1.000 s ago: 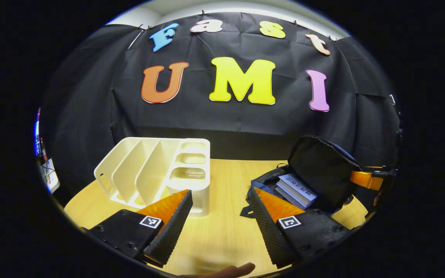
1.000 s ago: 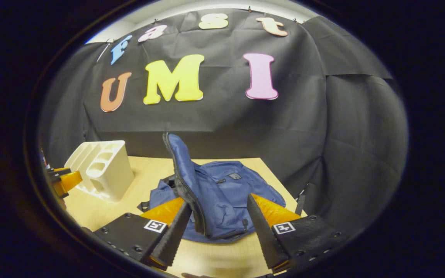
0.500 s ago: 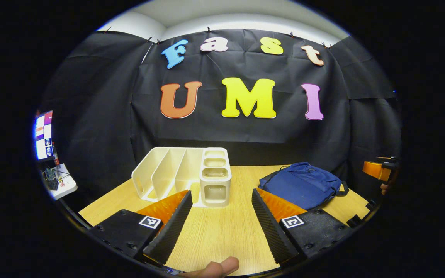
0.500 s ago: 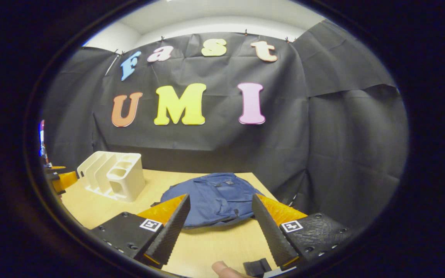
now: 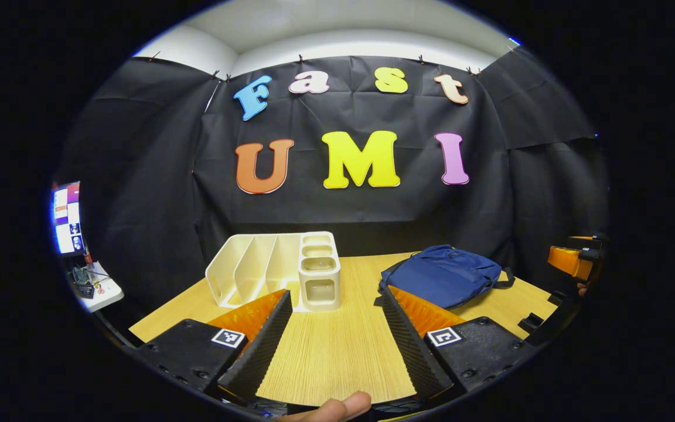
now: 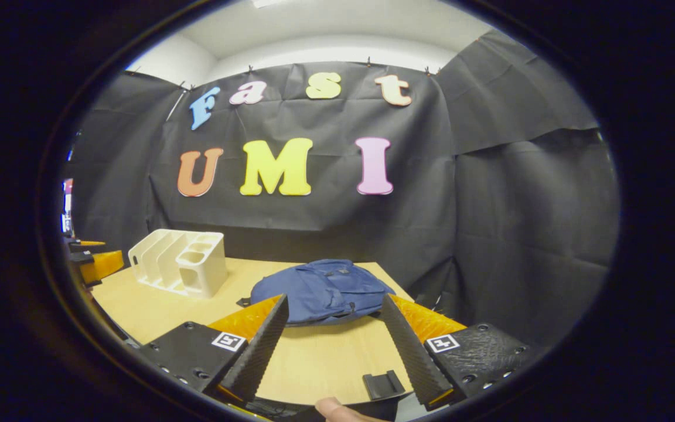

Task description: Open the schoolbag, grab two books from the bookshelf and put them into the schoolbag.

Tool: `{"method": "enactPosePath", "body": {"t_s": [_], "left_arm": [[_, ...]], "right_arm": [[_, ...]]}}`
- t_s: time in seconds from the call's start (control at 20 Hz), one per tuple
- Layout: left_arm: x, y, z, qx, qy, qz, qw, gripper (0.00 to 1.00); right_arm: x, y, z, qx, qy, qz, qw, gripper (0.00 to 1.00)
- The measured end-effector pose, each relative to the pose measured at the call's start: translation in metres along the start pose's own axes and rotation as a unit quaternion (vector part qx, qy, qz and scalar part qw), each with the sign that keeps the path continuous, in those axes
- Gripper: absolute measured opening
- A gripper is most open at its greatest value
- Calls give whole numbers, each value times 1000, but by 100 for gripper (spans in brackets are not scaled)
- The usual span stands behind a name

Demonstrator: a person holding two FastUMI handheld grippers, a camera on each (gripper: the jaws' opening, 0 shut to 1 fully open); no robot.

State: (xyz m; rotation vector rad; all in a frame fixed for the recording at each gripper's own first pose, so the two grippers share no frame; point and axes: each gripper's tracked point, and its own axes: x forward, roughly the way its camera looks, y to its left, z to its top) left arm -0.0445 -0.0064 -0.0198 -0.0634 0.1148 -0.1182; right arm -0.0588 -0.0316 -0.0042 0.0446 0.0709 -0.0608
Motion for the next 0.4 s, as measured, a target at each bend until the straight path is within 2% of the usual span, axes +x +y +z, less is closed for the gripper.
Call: {"method": "enactPosePath", "body": {"t_s": [0.15,0.3,0.4], "left_arm": [[2,8,-2,-7,6,2,1000,96],[3,19,-5,-17,15,14,1000,97],[4,23,-6,-20,19,19,999,97]], "right_arm": [[-4,-1,12,-12,-23,-6,1000,99],[-6,2,13,-24,-28,-1,999,96],[-5,4,10,-24,-24,5,999,99]]}}
